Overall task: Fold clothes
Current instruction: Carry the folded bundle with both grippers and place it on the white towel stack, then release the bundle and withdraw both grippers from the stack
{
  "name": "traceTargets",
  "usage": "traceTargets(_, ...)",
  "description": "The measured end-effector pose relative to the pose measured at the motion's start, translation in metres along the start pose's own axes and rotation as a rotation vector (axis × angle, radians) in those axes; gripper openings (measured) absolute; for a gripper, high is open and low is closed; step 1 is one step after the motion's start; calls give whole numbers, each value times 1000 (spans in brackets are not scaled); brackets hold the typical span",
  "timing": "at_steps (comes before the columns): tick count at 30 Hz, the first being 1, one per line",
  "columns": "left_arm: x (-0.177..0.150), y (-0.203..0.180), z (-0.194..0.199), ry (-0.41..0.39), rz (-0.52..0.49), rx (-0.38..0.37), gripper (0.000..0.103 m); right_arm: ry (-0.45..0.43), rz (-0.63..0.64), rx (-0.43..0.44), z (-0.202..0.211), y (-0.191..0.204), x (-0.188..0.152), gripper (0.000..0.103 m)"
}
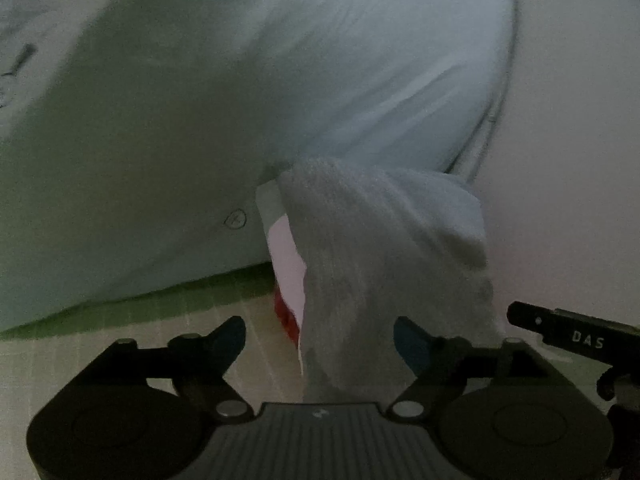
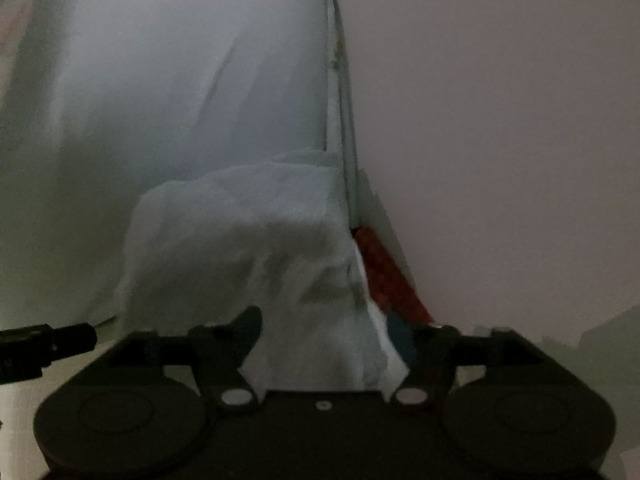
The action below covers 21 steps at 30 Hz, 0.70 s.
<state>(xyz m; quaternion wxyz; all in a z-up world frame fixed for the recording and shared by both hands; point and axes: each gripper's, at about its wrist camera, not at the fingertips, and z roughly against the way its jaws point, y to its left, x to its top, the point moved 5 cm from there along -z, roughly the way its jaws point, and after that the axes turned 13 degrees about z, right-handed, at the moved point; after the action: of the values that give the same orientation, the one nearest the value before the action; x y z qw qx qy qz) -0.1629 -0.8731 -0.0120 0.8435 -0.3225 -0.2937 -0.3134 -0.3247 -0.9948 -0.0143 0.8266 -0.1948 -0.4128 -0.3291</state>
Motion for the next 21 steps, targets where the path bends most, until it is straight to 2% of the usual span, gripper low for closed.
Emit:
traceTargets(6, -32, 18, 58, -13, 19, 2, 94, -17, -2, 23, 60, 16, -24, 92)
traceTargets(9, -51, 29, 89, -9, 5, 4, 96, -21, -11, 28, 79, 25, -36, 100)
traceTargets(15, -71, 48, 119, 18, 3, 3, 97, 2, 11, -28, 117, 43, -67, 101)
traceTargets(18, -77, 55, 137, 4, -1, -11, 97, 14, 8, -42, 130, 50, -80, 101)
traceTargets(21, -83, 59, 151, -10, -26, -24, 103, 23, 0, -60, 144, 57, -93, 101)
